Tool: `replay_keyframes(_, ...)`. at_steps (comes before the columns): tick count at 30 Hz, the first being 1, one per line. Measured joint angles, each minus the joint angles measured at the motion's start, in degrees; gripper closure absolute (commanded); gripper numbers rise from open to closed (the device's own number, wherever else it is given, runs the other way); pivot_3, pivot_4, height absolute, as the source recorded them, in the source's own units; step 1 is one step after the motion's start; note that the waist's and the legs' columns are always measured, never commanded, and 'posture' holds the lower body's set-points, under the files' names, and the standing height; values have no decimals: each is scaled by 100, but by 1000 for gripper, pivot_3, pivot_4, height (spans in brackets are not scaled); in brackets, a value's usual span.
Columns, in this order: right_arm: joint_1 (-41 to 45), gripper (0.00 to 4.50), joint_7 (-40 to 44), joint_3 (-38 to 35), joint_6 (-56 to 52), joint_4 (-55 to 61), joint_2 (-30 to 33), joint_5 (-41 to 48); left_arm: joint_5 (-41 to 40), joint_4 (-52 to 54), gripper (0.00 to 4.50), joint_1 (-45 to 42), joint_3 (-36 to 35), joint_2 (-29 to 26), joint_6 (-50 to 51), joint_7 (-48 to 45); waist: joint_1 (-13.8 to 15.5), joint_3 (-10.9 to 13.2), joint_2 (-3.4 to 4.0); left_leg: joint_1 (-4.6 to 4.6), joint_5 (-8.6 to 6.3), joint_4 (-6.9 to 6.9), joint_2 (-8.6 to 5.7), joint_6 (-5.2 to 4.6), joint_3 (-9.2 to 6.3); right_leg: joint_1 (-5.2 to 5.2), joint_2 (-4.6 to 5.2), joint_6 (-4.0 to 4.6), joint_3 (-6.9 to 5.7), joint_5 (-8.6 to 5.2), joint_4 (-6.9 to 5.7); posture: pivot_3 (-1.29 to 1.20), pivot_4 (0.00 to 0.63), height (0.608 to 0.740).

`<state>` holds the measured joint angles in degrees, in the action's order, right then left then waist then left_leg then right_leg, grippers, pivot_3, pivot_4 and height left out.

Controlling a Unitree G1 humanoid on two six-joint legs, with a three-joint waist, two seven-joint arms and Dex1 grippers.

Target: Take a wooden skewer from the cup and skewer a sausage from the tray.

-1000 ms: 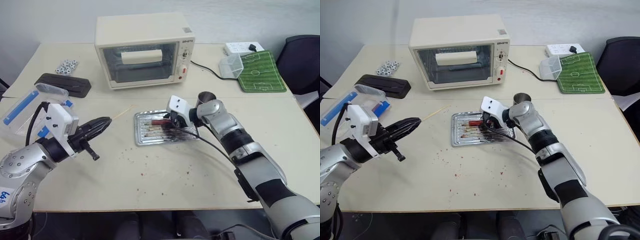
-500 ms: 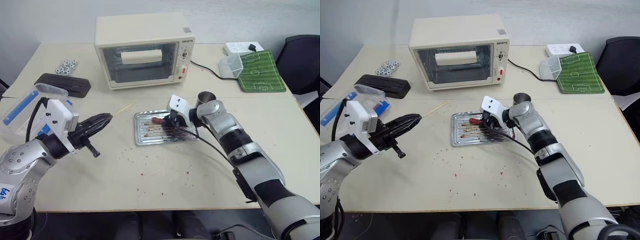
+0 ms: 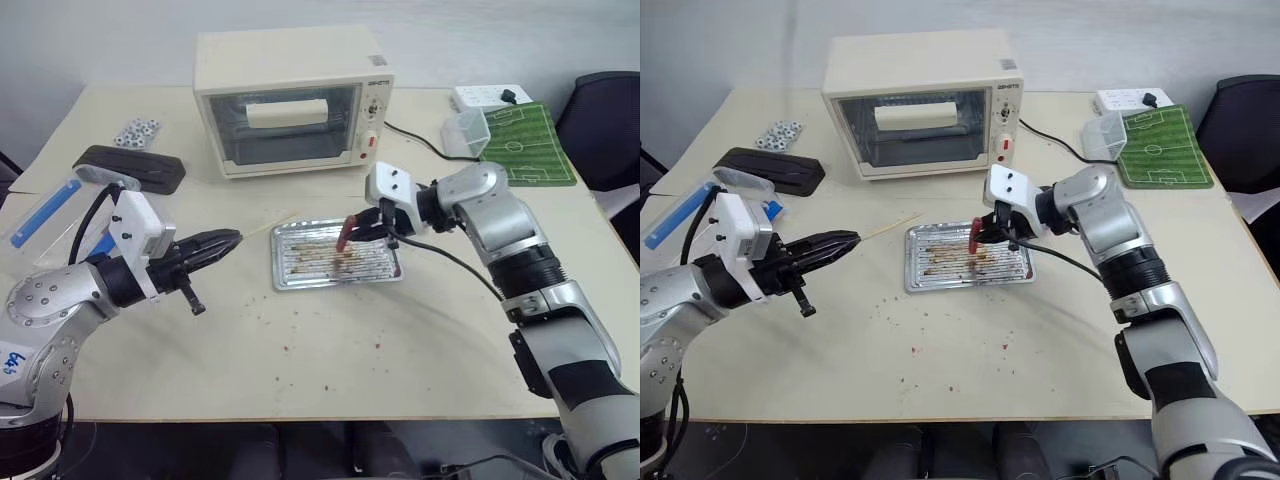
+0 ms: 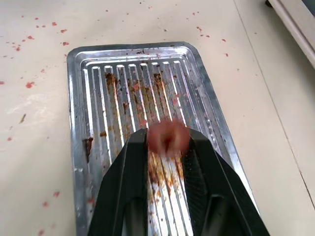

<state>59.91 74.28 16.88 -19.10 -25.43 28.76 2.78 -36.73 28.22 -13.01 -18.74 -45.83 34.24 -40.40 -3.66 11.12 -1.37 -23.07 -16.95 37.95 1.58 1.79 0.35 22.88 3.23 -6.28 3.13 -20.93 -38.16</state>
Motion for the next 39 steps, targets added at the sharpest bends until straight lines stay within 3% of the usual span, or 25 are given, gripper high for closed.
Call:
replay_keyframes(9,-218,3546,-1229,-296,-169,-398,-701,13,17,16,4500,54,76,86,-47,95,-72,0,0,-5,3,9,-3,4,4,11,3,0,8,0,-40,0,150,740)
replay_keyframes(27,-209,3546,-1599,-389,-454,-551,-1162,124,91,15,4500,58,75,123,-117,231,-113,0,0,-5,3,8,0,5,6,15,-1,0,8,0,-48,0,150,740)
replay_keyframes(39,-248,3546,-2204,-319,93,-1392,-1970,-87,107,12,4500,5,67,122,-135,298,-118,0,0,-6,6,8,-2,10,13,24,-1,0,7,0,-58,0,150,740)
